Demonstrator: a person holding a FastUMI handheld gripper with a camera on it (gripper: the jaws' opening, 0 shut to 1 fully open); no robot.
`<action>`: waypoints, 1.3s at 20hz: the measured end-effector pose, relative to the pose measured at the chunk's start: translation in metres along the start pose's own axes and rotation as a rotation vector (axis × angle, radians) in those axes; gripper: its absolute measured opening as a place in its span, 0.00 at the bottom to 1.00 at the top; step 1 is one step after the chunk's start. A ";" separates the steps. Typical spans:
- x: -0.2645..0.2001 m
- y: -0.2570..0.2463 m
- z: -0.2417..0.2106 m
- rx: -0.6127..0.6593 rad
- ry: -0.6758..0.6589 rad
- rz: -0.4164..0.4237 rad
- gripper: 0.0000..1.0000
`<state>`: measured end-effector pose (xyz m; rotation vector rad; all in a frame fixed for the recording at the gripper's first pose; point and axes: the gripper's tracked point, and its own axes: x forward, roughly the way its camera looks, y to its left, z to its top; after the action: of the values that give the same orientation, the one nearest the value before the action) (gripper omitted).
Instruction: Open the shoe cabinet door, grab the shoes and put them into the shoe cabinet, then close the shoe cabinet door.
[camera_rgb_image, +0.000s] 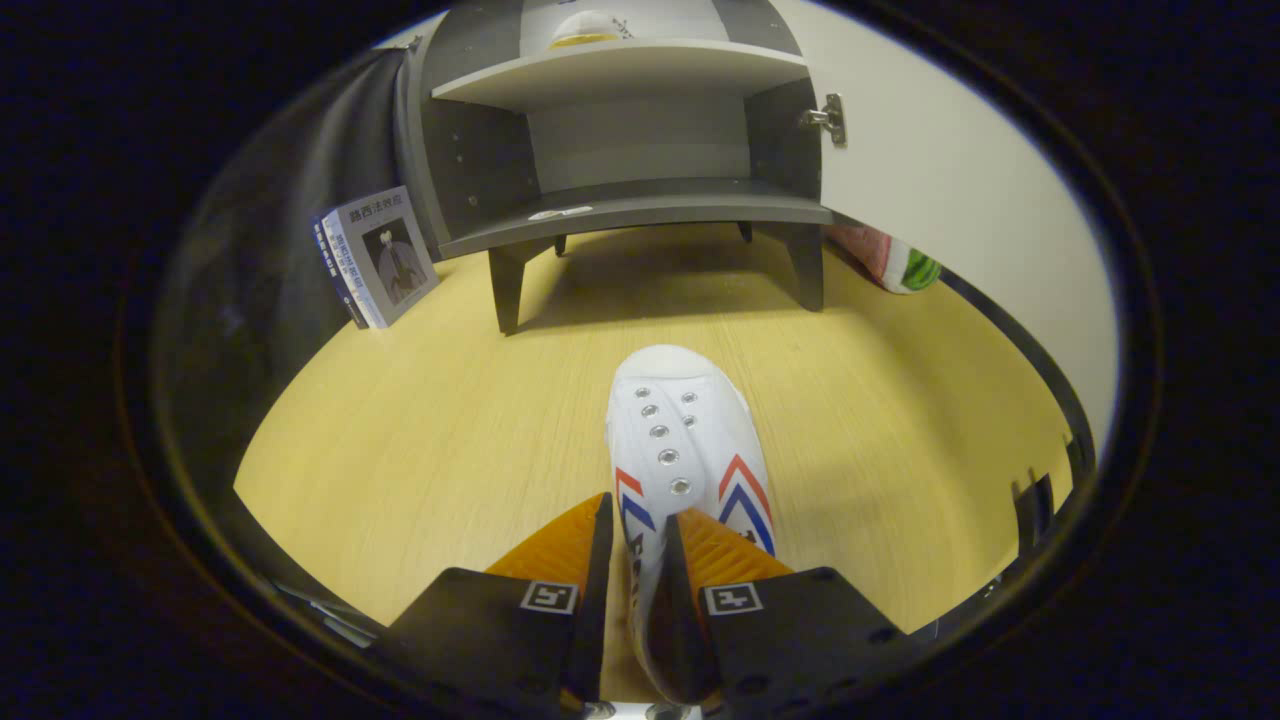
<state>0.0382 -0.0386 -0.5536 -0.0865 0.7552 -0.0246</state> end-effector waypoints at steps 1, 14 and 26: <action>0.000 0.000 -0.001 -0.012 -0.012 -0.008 0.32; -0.007 0.006 0.006 0.022 -0.047 0.070 0.03; -0.078 0.007 0.110 0.023 -0.159 0.064 0.02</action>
<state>0.0566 -0.0201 -0.4208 -0.0415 0.5982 0.0338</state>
